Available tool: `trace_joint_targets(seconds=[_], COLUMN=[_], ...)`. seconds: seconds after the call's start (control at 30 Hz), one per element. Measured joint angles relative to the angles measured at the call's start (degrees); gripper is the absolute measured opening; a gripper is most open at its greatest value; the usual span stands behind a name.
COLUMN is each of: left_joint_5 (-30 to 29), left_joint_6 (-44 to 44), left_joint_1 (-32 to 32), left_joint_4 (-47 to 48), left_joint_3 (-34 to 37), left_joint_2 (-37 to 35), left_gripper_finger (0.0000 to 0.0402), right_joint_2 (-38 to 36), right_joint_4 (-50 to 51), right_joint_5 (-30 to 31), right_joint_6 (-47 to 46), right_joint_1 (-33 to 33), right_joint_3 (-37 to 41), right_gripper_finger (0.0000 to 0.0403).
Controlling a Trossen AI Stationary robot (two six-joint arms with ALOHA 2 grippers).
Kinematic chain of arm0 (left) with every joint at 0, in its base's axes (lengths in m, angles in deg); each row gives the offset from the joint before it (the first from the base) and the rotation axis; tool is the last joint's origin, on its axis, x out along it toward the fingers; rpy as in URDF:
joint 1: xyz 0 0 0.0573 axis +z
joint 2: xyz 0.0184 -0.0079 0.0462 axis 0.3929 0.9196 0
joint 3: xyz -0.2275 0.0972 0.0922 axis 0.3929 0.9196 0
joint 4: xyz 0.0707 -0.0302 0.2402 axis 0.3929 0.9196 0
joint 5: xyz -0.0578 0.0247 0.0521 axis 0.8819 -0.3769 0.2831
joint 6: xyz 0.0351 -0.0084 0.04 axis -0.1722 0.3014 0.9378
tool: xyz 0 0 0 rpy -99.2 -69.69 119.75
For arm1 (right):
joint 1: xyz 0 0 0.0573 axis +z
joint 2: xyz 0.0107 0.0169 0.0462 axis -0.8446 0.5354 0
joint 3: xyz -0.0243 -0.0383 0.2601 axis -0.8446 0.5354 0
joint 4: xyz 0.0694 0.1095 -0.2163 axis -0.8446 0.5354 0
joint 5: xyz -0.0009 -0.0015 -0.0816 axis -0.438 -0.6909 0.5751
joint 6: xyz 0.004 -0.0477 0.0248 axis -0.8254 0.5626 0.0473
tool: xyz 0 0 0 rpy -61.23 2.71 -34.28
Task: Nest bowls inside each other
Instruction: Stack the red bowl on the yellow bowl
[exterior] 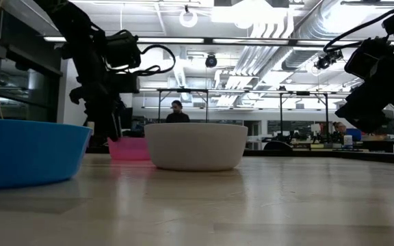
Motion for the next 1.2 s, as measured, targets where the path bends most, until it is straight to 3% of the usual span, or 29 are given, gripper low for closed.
trace_joint_targets(seconds=[0.83, 1.2], left_joint_5=[0.84, 2.69], left_joint_6=[0.75, 0.72], left_joint_1=[-0.13, -0.13], left_joint_4=[-0.85, -0.96], left_joint_3=[0.02, -0.03], left_joint_2=[1.09, 1.75], left_gripper_finger=[0.0098, 0.0018], right_joint_2=[0.01, 0.02], right_joint_4=[0.0, 0.0], right_joint_5=[0.0, 0.0], right_joint_6=[0.0, 0.01], right_joint_1=[-0.01, -0.02], right_joint_3=[0.0, 0.0], right_gripper_finger=[0.0148, 0.0148])
